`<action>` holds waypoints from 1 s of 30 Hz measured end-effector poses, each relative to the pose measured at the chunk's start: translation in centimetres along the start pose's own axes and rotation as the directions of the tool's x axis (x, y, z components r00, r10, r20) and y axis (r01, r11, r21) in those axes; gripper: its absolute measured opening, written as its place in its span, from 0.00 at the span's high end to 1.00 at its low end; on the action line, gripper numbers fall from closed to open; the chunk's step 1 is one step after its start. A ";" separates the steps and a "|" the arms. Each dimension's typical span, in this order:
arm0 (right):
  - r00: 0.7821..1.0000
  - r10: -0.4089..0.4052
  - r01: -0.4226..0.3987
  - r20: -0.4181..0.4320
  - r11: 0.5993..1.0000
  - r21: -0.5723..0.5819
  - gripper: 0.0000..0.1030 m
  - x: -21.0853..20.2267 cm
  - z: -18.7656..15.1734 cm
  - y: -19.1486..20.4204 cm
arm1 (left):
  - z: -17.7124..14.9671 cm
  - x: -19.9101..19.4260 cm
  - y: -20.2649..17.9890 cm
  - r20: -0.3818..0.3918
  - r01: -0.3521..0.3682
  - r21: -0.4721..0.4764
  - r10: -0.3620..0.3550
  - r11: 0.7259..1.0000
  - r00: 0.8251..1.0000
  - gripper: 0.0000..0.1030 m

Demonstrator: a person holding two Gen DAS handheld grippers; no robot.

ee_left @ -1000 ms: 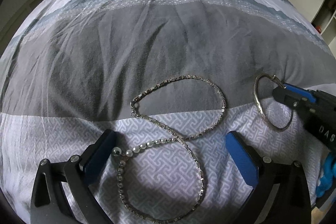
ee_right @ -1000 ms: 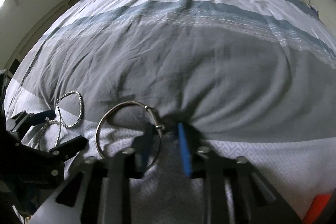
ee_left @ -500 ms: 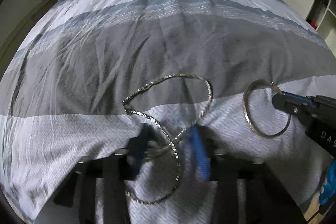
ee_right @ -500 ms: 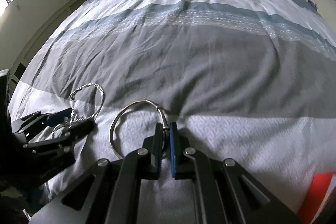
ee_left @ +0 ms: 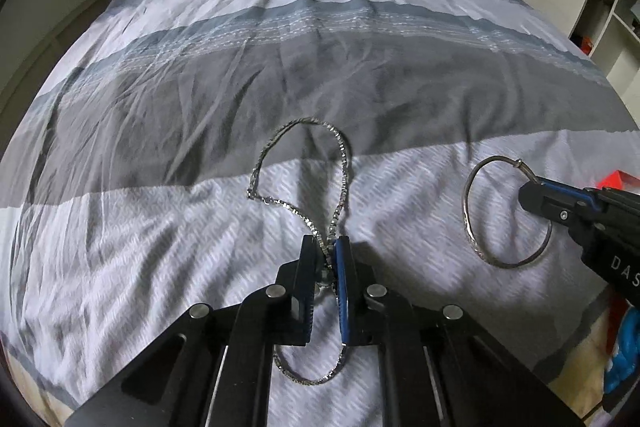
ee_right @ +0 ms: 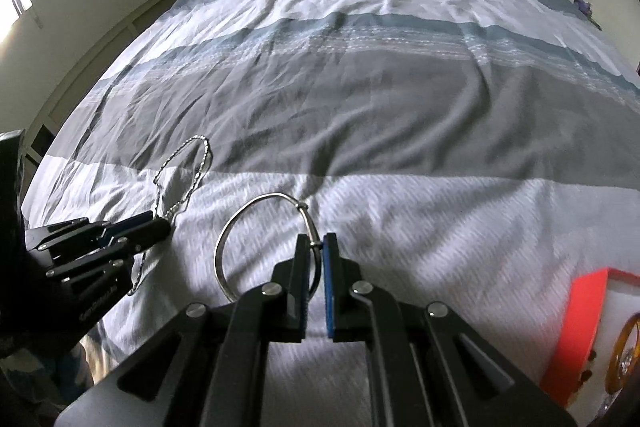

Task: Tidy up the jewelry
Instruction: 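Carry the necklace and large bangle into the red box and release both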

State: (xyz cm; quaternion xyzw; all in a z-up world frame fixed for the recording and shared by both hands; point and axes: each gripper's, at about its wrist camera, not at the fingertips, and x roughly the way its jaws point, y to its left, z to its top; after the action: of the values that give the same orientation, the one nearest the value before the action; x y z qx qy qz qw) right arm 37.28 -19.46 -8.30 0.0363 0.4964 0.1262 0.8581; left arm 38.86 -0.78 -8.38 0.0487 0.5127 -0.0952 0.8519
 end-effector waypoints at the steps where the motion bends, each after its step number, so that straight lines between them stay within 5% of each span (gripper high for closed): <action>1: 1.000 -0.002 0.002 0.000 1.000 0.000 0.95 -0.3 -0.3 -0.1 | -0.3 -0.3 -0.2 -0.001 0.003 -0.001 -0.003 1.000 1.000 0.91; 30: 0.993 -0.016 0.005 0.119 0.996 0.088 0.94 -14.9 -5.9 -4.1 | -2.8 -11.1 -8.5 0.042 0.056 0.067 -0.058 0.996 0.997 0.91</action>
State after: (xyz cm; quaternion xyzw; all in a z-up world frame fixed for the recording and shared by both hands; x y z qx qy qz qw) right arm 25.89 -27.51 0.50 0.0788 0.4493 0.0974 0.8845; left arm 29.58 -7.29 0.23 0.0600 0.4917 -0.1373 0.8578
